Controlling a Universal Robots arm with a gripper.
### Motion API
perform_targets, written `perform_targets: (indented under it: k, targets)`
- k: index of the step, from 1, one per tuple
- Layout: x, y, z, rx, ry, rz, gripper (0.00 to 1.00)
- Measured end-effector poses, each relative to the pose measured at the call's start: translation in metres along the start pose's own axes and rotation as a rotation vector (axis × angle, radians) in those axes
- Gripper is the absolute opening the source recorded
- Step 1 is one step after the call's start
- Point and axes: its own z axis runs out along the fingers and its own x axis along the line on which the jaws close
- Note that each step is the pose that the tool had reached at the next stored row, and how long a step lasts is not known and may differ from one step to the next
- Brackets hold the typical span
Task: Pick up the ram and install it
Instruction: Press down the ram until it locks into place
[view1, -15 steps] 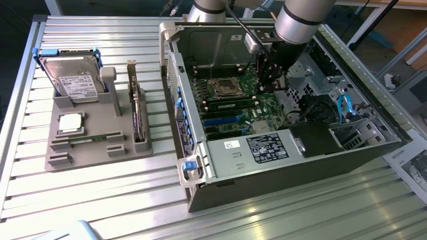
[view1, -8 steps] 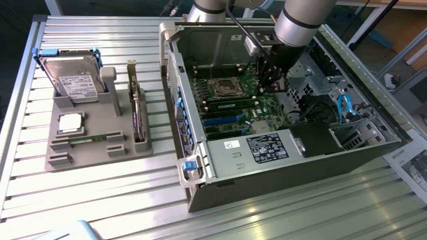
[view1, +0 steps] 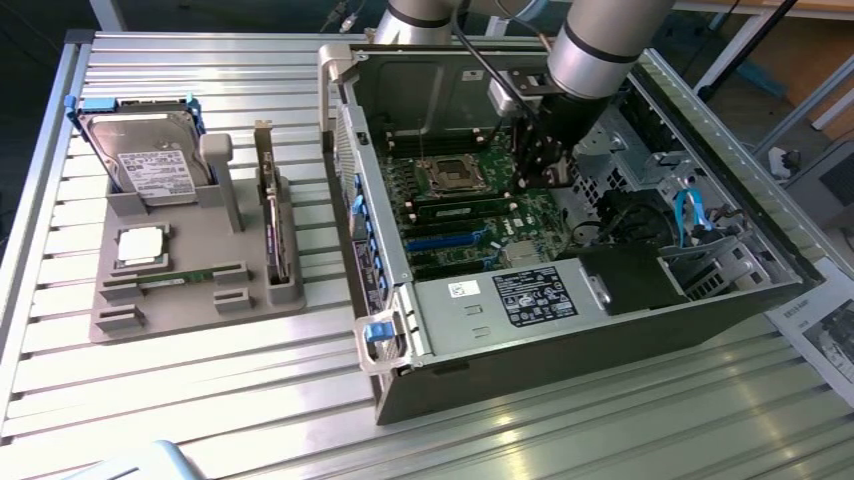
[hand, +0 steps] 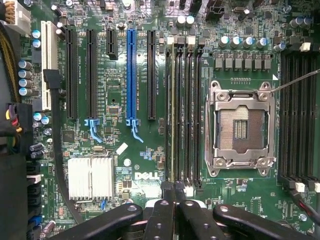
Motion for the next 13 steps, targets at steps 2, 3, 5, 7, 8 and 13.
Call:
perform_targets:
  k: [2, 3, 5, 7, 8, 13]
  targets:
    - [0.0, -0.0003, 0.0013, 0.0, 0.0, 0.0, 0.1]
    - [0.0001, -0.0005, 0.0022, 0.0, 0.0, 0.0, 0.1]
    - [0.0002, -0.0006, 0.004, 0.0, 0.0, 0.0, 0.1]
    - [0.0002, -0.0006, 0.0055, 0.0, 0.0, 0.0, 0.1]
    - [0.0002, -0.0006, 0.0058, -0.0001, 0.0003, 0.0, 0.1]
    - [0.0002, -0.0006, 0.007, 0.0, -0.0002, 0.0, 0.1]
